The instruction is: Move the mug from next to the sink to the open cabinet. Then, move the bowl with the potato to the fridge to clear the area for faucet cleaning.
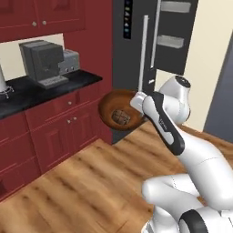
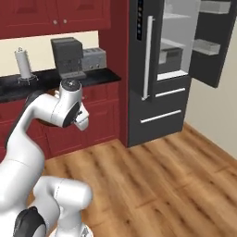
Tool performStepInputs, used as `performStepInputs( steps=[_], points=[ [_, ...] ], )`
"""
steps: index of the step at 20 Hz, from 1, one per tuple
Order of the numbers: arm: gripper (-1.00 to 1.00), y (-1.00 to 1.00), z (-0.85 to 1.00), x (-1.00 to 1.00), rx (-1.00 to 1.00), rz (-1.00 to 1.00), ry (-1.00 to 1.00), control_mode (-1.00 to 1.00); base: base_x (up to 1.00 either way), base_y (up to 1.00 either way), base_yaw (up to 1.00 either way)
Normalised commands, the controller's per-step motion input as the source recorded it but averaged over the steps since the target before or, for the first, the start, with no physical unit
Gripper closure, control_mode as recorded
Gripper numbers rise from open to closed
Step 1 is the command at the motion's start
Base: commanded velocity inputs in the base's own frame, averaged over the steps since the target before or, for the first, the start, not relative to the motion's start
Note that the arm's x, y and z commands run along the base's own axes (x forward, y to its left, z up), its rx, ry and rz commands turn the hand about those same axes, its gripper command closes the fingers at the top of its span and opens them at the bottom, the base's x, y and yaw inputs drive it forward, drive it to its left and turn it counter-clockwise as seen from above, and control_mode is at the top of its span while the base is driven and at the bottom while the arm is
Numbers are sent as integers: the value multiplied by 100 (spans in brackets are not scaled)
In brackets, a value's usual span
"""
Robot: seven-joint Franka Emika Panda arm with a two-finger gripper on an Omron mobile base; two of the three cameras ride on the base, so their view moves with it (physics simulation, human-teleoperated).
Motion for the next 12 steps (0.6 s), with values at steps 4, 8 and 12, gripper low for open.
performStepInputs(
  steps=[4, 8, 12],
  points=[
    [100, 0, 0, 0, 0, 0, 0, 100, 100, -100, 4],
    [100, 0, 0, 0, 0, 0, 0, 100, 100, -100, 2],
    [100, 0, 0, 0, 0, 0, 0, 100, 100, -100, 7]
  ],
)
